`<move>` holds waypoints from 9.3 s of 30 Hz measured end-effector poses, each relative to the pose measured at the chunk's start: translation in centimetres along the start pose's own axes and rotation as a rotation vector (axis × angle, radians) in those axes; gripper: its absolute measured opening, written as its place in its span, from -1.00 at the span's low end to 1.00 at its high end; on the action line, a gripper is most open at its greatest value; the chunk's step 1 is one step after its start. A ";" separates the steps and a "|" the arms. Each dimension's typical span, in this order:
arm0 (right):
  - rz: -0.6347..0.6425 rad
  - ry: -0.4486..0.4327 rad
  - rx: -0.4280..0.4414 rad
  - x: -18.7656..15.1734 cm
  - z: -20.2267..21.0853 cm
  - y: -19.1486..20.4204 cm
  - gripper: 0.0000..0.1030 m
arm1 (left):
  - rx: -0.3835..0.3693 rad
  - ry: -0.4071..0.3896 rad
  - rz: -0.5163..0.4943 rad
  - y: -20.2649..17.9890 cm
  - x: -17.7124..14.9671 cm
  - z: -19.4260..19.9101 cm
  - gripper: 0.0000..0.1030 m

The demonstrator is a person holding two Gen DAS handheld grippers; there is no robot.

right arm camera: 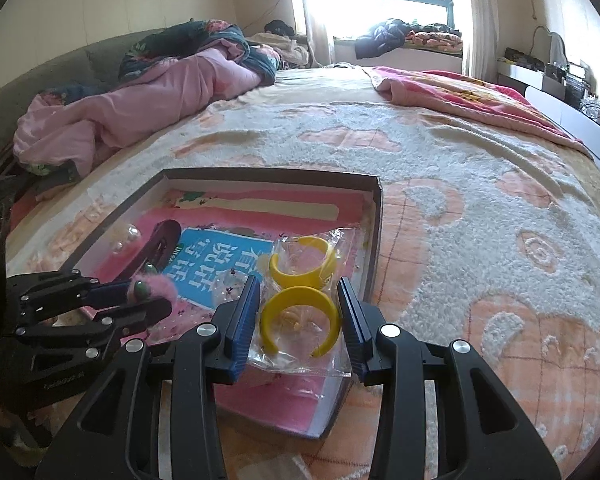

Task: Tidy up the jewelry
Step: 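Carry the pom-pom and bagged bangles over the tray with both grippers, then lower both items into the tray and open both grippers, then withdraw both tools from the tray toward the white claw clip and earring bag, then grasp the white claw clip with the left gripper while the right grasps the clear earring bag, then carry the white claw clip and earring bag over the tray, then lower both items into the tray and open both grippers, then grasp the blue box with the left gripper while the right grasps the empty clear sleeve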

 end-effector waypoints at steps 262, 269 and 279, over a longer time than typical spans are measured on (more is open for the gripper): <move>-0.030 -0.038 -0.035 -2.5 4.3 5.9 0.48 | 0.077 -0.135 0.236 9.6 -1.2 6.0 0.78; -0.041 -0.055 -0.044 -3.5 6.3 5.5 0.55 | 0.082 -0.151 0.219 8.5 -1.8 7.6 0.78; -0.060 -0.052 -0.074 -5.3 8.2 3.8 0.58 | 0.069 -0.143 0.153 6.1 -3.9 8.8 0.78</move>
Point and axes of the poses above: each gripper's, at about its wrist camera, not at the fingertips, and z roughly against the way its jaws point, y to its left, x to its top, the point moved 3 cm from there along -z, roughly the way its jaws point, and after that the axes turned 1 degree about -z, right-handed, at the moved point
